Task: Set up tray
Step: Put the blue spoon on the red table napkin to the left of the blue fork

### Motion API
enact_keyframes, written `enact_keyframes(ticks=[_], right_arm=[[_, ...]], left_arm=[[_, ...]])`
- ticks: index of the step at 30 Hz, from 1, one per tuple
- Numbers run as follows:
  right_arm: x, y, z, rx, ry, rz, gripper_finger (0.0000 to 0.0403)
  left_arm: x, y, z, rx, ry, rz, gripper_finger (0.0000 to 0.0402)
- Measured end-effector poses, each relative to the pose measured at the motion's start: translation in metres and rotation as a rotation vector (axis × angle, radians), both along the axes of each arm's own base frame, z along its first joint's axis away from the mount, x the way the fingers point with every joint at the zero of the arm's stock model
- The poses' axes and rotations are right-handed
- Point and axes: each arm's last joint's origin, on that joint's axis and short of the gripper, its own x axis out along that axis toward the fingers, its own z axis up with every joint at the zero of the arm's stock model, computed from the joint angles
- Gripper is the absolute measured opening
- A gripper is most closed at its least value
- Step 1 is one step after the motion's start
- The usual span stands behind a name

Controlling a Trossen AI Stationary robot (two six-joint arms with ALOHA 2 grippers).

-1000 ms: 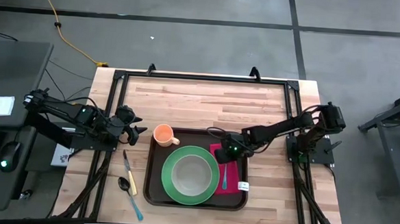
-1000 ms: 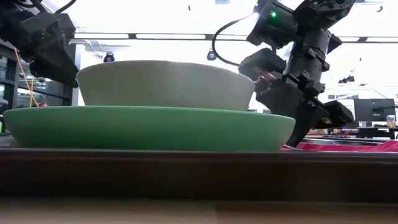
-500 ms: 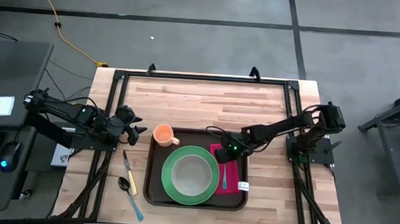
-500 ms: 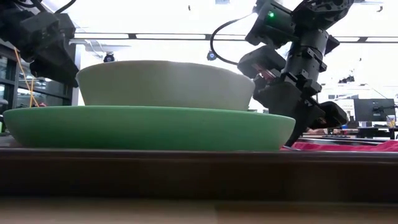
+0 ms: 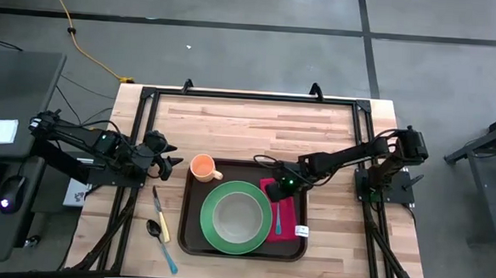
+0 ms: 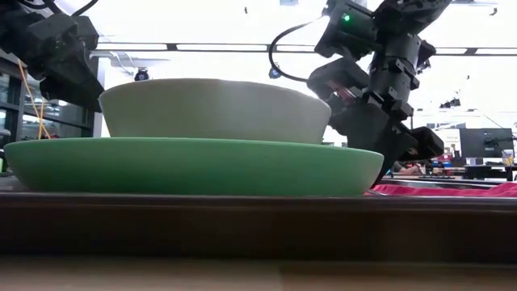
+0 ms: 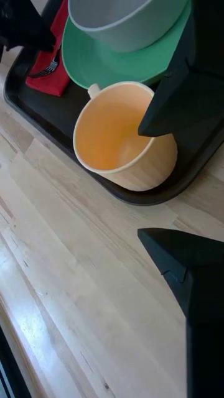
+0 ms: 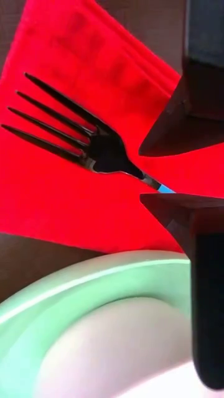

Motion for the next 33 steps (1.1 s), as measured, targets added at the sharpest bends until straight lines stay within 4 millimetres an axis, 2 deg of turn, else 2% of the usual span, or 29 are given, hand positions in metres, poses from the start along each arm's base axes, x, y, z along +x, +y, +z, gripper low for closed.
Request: enact_keyframes(ticks=[7, 10, 19, 24, 33], right_arm=[[0.0, 0.0, 0.0, 0.0, -0.001, 0.001, 0.0084], [-0.002, -0.001, 0.006, -0.021, -0.015, -0.003, 0.0084], [-0.015, -0.011, 0.067, -0.238, -0.006, -0.047, 0.0084], [-0.024, -0.011, 0.087, -0.312, 0.028, -0.059, 0.0084], [-0.029, 0.003, 0.088, -0.335, 0.049, -0.067, 0.0084]], left_arm=[[0.0, 0.0, 0.0, 0.0, 0.001, 0.0, 0.0283], [0.0, 0.0, 0.0, -0.001, 0.001, -0.001, 0.0284], [0.0, -0.001, -0.001, -0.025, 0.009, -0.026, 0.0281], [0.0, -0.002, -0.001, -0.046, 0.015, -0.048, 0.0283], [0.001, -0.003, -0.001, -0.081, 0.018, -0.084, 0.0283]])
